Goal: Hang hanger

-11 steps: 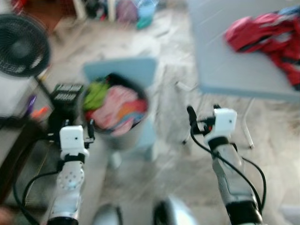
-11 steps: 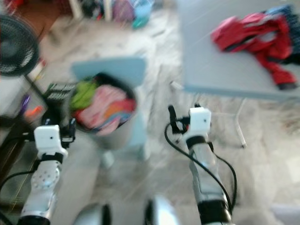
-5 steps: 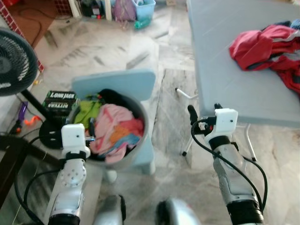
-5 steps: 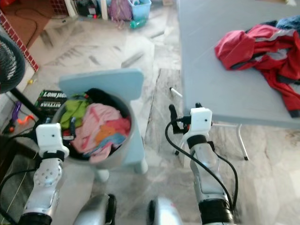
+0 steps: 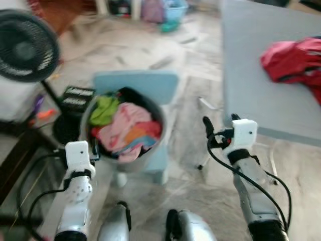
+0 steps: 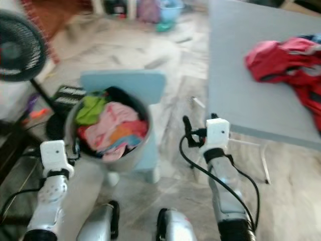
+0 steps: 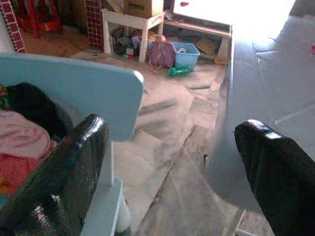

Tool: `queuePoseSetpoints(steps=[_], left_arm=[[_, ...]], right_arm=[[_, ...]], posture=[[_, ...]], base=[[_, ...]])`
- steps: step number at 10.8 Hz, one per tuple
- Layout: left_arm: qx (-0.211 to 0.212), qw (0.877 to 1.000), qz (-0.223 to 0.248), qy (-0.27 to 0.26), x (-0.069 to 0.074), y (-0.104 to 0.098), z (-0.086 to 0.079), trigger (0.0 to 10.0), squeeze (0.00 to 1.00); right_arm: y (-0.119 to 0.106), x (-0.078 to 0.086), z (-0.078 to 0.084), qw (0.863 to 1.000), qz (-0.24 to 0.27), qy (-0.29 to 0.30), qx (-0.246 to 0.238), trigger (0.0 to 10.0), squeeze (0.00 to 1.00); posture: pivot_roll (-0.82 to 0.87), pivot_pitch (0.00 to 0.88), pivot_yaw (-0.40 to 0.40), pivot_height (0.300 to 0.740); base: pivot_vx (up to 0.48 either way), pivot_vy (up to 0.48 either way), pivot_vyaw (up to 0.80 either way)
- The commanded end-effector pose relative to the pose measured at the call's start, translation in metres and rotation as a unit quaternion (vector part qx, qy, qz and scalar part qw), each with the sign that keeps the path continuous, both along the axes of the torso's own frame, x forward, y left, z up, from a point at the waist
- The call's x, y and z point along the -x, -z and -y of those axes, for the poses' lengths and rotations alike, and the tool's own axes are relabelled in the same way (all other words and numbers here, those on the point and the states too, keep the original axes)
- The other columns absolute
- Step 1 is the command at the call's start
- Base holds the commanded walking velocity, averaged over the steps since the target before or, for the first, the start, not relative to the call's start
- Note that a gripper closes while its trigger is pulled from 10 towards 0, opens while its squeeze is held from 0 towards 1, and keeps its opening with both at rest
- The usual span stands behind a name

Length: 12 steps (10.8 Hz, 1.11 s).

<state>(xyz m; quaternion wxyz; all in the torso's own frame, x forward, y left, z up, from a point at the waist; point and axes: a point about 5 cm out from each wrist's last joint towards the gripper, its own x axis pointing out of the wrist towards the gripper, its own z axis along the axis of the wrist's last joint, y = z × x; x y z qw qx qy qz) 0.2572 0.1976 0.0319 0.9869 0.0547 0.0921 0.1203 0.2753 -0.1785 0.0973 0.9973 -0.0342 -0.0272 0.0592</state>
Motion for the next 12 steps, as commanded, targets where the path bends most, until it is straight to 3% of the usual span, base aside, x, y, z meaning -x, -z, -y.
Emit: queuePoseSetpoints(steps=[1,4,6,7,8,10,11,12], left_arm=[[0.02,0.999,-0.036,-0.005,-0.004,0.01,-0.001,10.0,0.0],[0.038,0.998,-0.042,0.022,-0.024,0.007,-0.002,10.0,0.0],[0.048,0.996,-0.047,0.058,-0.03,0.009,0.011,10.0,0.0],[0.063,0.993,-0.044,0.089,-0.033,0.01,0.025,10.0,0.0],[0.073,0.991,-0.042,0.102,-0.036,0.009,0.036,10.0,0.0],[0.085,0.988,-0.078,0.105,-0.037,0.018,0.047,10.0,0.0],[0.098,0.987,-0.075,0.099,-0.036,0.019,0.046,2.1,0.0],[0.101,0.988,-0.078,0.086,-0.034,0.022,0.04,0.0,0.0]], right_arm=[[-0.003,0.003,0.008,1.0,0.0,0.009,0.006,10.0,0.0],[-0.009,0.012,0.014,1.0,0.001,0.014,0.016,10.0,0.0],[-0.01,0.026,0.013,0.999,-0.007,-0.012,0.033,10.0,0.0],[-0.012,0.032,0.015,0.999,-0.009,-0.014,0.04,10.0,0.0],[-0.014,0.034,0.017,0.999,-0.012,-0.013,0.038,10.0,0.0],[-0.019,0.033,0.016,0.999,-0.01,-0.019,0.048,10.0,0.0],[-0.021,0.032,0.016,0.999,-0.011,-0.021,0.049,10.0,0.0],[-0.022,0.031,0.016,0.998,-0.014,-0.025,0.049,10.0,0.0]], posture=[[-0.05,0.234,-0.1,0.74],[-0.1,0.262,-0.123,0.74],[-0.14,0.291,-0.142,0.74],[-0.16,0.3,-0.15,0.74],[-0.17,0.301,-0.16,0.74],[-0.19,0.294,-0.166,0.74],[-0.19,0.291,-0.168,0.74],[-0.18,0.288,-0.167,0.74]], base=[[0.0,0.0,0.0],[0.0,0.0,0.0],[0.0,0.0,0.0],[0.0,0.0,0.0],[0.0,0.0,0.0],[0.0,0.0,0.0],[0.0,0.0,0.0],[0.0,0.0,0.0]])
